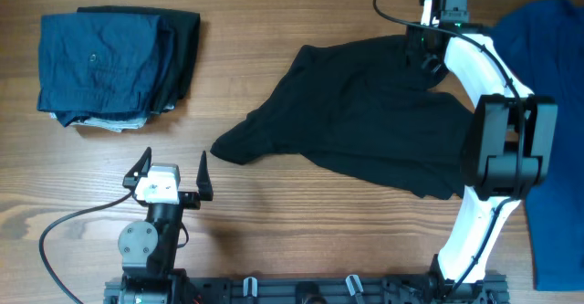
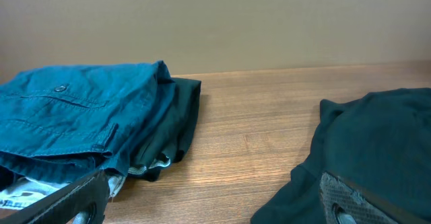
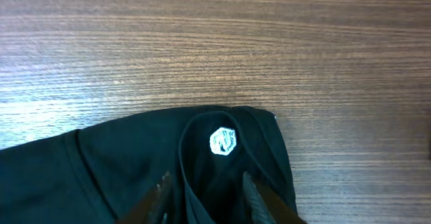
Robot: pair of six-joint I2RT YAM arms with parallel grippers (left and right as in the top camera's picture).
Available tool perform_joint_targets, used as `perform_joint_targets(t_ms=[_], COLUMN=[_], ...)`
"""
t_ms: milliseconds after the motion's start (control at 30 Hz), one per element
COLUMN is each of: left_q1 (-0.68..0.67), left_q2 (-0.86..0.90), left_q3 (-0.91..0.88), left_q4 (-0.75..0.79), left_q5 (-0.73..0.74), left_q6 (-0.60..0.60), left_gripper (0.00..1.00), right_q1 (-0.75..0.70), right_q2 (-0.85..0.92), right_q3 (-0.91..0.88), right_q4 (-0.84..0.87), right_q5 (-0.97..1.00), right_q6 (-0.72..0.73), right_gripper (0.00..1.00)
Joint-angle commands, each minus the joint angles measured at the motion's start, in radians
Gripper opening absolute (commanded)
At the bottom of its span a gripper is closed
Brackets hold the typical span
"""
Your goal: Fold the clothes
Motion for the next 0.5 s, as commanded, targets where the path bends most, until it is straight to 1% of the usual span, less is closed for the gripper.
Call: perform_joint_targets(t_ms=[0,233,267,333,467], left_q1=[-0.003,-0.003,-0.003,-0.003,-0.003], left_q2=[-0.005,-0.005,-0.005,-0.005,-0.005], left_q3=[-0.007,-0.007,-0.007,-0.007,-0.007], left_q4=[0.000,0.000,0.000,0.000,0.000], left_q5=[-0.013,-0.013,-0.013,-0.013,-0.013], left_q6=[0.011,0.011,0.011,0.011,0.011], left_gripper=[1.00,1.00,1.00,1.00,1.00], right_q1=[0.000,0.000,0.000,0.000,0.000], right_q2=[0.053,0.059,0.060,0.061,0.061], right_q3=[-0.011,-0.011,-0.011,-0.011,-0.011], right_q4=[-0.002,-0.002,-0.003,-0.003,-0.003], right_q5=[0.014,0.014,0.014,0.013,0.014], right_q6=[-0.014,-0.014,-0.014,-0.013,-0.013], right_gripper=[0.29,0.29,0.30,0.39,0.40])
